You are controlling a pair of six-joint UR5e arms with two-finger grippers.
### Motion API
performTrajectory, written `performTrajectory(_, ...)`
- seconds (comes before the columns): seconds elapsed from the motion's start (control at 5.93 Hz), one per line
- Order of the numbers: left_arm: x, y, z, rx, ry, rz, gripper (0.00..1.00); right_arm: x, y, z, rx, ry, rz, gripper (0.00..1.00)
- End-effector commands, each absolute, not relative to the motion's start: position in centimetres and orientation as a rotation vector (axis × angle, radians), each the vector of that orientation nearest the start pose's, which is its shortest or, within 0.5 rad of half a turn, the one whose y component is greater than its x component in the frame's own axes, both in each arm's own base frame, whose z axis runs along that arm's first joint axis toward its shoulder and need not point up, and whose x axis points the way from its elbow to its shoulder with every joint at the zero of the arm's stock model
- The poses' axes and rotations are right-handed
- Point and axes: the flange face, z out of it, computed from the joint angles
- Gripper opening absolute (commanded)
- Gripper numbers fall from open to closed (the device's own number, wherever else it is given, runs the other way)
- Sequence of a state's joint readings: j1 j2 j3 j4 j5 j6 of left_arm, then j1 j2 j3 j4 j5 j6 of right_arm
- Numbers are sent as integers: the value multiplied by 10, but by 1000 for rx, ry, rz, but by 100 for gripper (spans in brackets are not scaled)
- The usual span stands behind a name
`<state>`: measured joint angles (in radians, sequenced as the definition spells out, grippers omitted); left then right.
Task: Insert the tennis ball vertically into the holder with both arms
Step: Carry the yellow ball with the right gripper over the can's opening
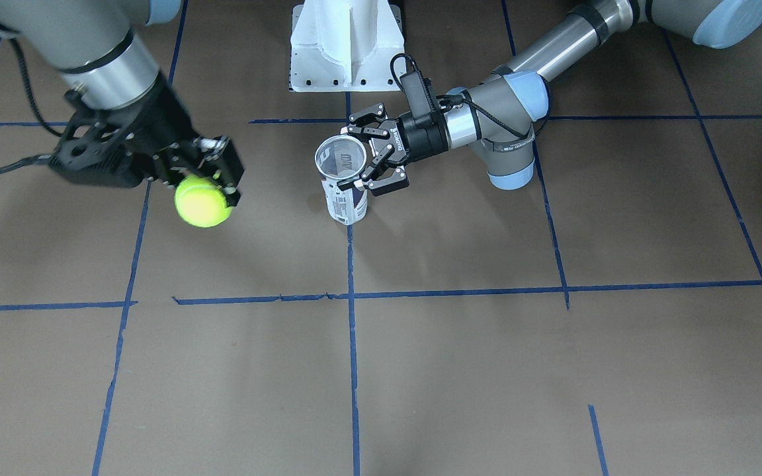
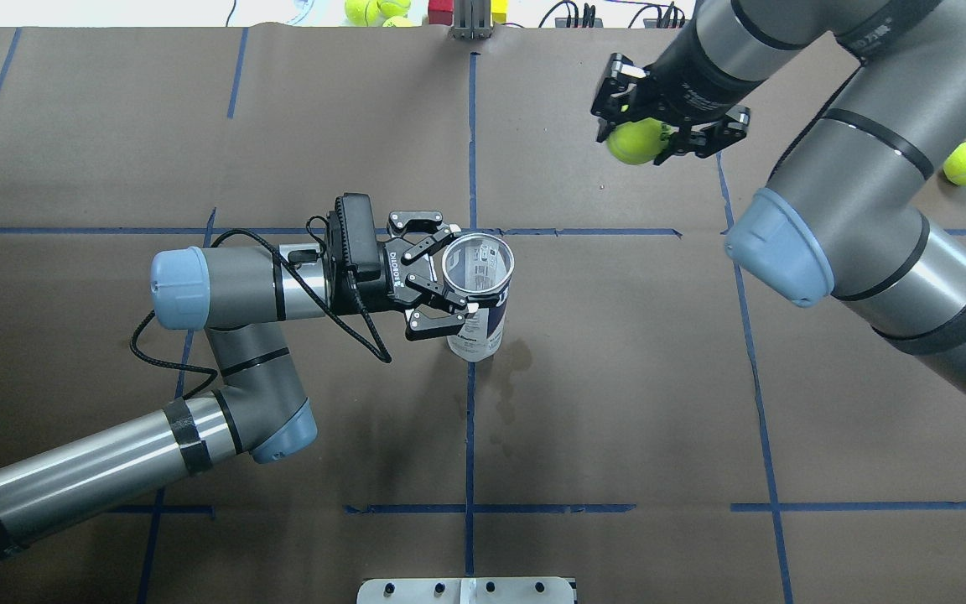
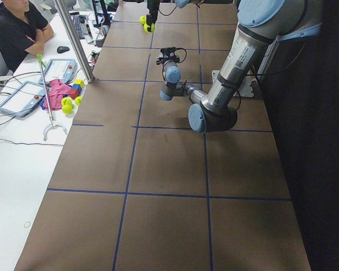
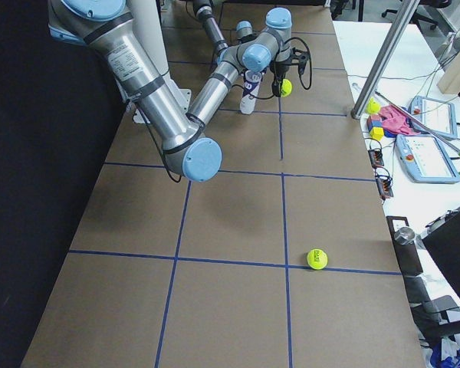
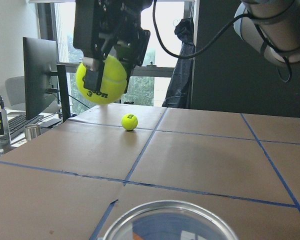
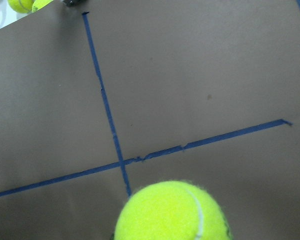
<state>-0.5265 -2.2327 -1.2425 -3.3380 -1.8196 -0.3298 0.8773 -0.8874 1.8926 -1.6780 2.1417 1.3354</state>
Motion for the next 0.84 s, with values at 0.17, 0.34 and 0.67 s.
performTrajectory(0.17,521,-427,234,1568,1488,682,74,-419,-445,87,-76,-1063,268,12)
performTrajectory(0.34,522,-426,233,1568,1490,682,74,-432,-432,68,-95,-1085,259,15)
performTrajectory(0.67,522,-424,233,1571,1494,683,74,-444,-431,77,-112,-1061,272,40)
